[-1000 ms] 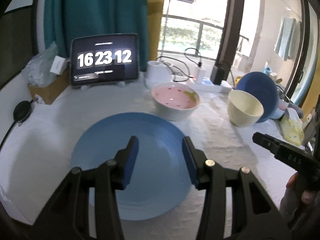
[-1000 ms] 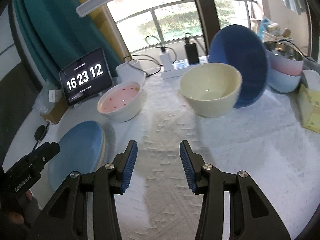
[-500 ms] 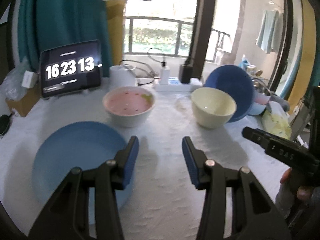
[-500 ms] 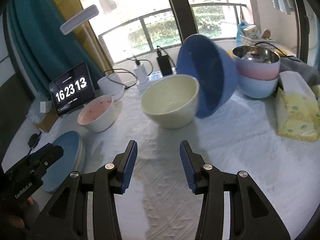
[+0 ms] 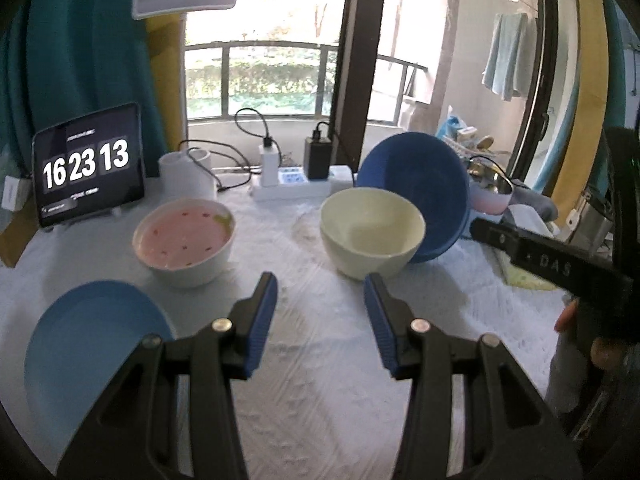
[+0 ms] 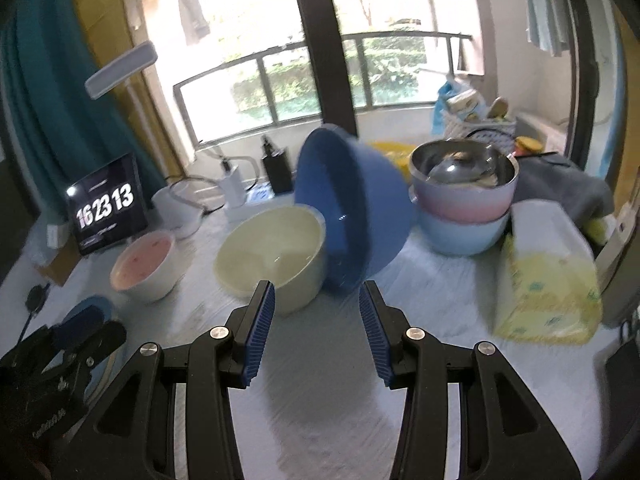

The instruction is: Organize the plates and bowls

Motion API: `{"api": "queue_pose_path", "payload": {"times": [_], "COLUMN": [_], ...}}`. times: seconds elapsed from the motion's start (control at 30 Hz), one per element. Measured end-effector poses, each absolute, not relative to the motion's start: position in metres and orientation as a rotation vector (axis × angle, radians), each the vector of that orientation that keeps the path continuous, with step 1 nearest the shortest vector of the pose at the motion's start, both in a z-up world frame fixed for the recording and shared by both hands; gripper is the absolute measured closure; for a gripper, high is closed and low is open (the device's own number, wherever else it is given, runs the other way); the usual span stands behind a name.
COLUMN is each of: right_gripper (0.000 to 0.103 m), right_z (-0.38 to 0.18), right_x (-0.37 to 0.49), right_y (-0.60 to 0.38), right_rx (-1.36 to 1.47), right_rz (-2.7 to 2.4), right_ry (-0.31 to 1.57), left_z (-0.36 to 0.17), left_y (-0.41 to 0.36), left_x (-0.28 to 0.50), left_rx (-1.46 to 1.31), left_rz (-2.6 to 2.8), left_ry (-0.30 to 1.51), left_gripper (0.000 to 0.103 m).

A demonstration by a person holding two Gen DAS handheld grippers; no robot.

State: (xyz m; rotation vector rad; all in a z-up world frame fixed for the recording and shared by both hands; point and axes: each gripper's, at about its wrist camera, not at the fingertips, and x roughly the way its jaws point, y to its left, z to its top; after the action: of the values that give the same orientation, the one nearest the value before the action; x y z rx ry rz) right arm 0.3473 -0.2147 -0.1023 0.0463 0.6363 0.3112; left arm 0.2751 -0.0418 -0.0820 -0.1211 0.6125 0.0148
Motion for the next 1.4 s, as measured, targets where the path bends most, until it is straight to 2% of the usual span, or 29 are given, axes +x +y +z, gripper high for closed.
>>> {"api": "queue_pose_path", "payload": {"times": [0.57,0.6,0.7,0.73,1.4], "right_gripper": [0.056,0.059,0.082,0.087,0.087], "right_z": [-0.114,-0.116,-0.121,-0.122,-0.115], "right_x": [0.405,0.408,0.412,0.411,0.324], "right_y": [-0.200,-0.199,-0.196,-0.197,-0.264], "right_rx": [-0.042,-0.053,-0.108,-0.119,-0.053], "right_rz": [0.139,0.129,0.077,0.069,0.014], "right_ry": [0.602,0.599,0.580,0.570,0.537], "left_z": [-0.101,-0.101,-0.102,-0.103,-0.113], "left_y": [-0.044,-0.045,-0.049,-0.050,-0.137], "left_x": [0.316,0.317,0.320,0.321,0.317], "left_rx": [-0.138,-0.137,-0.127,-0.125,-0.057], "left_rz": [-0.050,-0.051,-0.058,-0.061,-0.212], "left_ry": [0.643,0.642,0.647,0.648,0.727], "left_gripper": [0.056,0.056,0.056,0.056,0.056]}}
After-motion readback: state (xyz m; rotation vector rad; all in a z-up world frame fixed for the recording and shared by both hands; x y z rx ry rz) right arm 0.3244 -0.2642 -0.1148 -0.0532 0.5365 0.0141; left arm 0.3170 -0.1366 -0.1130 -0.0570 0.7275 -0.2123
